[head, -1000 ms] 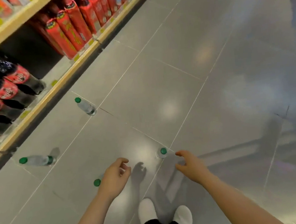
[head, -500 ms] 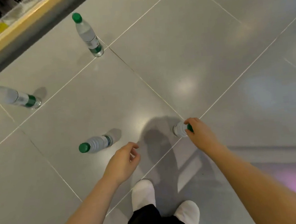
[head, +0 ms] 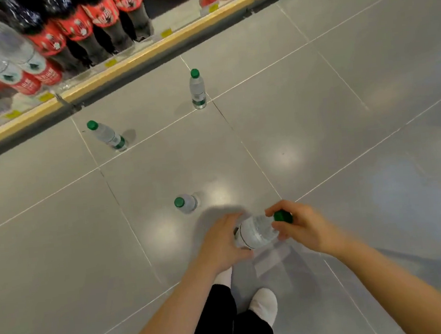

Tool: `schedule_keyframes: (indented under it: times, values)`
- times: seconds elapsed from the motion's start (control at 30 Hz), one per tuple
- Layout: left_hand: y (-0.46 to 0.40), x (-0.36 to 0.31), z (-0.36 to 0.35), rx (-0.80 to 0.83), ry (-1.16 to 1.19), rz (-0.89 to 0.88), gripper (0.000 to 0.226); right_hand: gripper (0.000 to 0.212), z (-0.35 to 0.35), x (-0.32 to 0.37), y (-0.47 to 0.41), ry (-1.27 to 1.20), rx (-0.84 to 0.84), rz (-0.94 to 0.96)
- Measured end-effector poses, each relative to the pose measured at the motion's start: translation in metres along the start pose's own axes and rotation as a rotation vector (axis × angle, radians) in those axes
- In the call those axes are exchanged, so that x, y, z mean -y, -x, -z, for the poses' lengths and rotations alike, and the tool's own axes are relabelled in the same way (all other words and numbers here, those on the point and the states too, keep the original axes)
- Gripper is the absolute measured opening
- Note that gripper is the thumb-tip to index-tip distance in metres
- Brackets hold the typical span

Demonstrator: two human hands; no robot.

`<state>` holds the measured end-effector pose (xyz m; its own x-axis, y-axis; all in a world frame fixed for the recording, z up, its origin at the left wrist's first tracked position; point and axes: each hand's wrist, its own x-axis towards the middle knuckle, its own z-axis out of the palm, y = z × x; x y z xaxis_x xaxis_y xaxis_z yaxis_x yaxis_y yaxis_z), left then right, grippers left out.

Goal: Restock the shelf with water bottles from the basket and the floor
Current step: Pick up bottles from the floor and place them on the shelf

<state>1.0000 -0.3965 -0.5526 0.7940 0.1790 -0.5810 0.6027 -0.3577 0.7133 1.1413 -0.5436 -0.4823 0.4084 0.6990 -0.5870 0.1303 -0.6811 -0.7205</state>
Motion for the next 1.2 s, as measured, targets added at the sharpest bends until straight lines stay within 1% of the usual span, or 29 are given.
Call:
schedule_keyframes:
  times: [0.1, 0.13, 0.23, 0.3, 0.4, 0.53, 0.63, 0.73, 0.83, 0.93, 1.07, 1.2]
  values:
    - [0.015, 0.002, 0.012, -0.025, 0.035, 0.02, 0.053, 0.015, -0.02, 0.025, -0.012, -0.018, 0.066, 0.022]
    - [0.021, 0.009, 0.017, -0.049, 0.03, 0.037, 0.049, 0.015, -0.029, 0.032, -0.018, -0.029, 0.082, 0.025]
    - [0.033, 0.04, 0.037, -0.124, 0.087, 0.098, 0.051, 0.022, -0.055, 0.053, -0.04, -0.037, 0.133, 0.06]
    - [0.045, 0.059, 0.055, -0.169, 0.163, 0.143, 0.055, 0.037, -0.067, 0.063, -0.057, -0.02, 0.146, 0.064]
    - [0.063, 0.093, 0.082, -0.271, 0.261, 0.262, 0.056, 0.059, -0.074, 0.07, -0.083, -0.014, 0.149, -0.013]
    - [0.068, 0.144, 0.108, -0.439, 0.354, 0.395, 0.057, 0.073, -0.09, 0.054, -0.128, 0.019, 0.153, -0.096]
    - [0.055, 0.187, 0.108, -0.511, 0.359, 0.434, 0.054, 0.074, -0.115, 0.029, -0.174, 0.062, 0.136, -0.087]
    - [0.029, 0.238, 0.089, -0.56, 0.361, 0.478, 0.054, 0.075, -0.154, -0.004, -0.232, 0.133, 0.155, -0.011]
    - [0.001, 0.287, 0.062, -0.574, 0.389, 0.518, 0.056, 0.079, -0.196, -0.039, -0.282, 0.198, 0.181, 0.062]
    - [-0.021, 0.324, 0.042, -0.587, 0.412, 0.544, 0.056, 0.081, -0.227, -0.07, -0.315, 0.179, 0.195, 0.108]
    - [-0.036, 0.35, 0.036, -0.627, 0.446, 0.539, 0.055, 0.066, -0.241, -0.086, -0.333, 0.114, 0.112, 0.15]
    - [-0.022, 0.343, 0.052, -0.678, 0.463, 0.563, 0.054, 0.051, -0.228, -0.064, -0.328, 0.097, 0.107, 0.182]
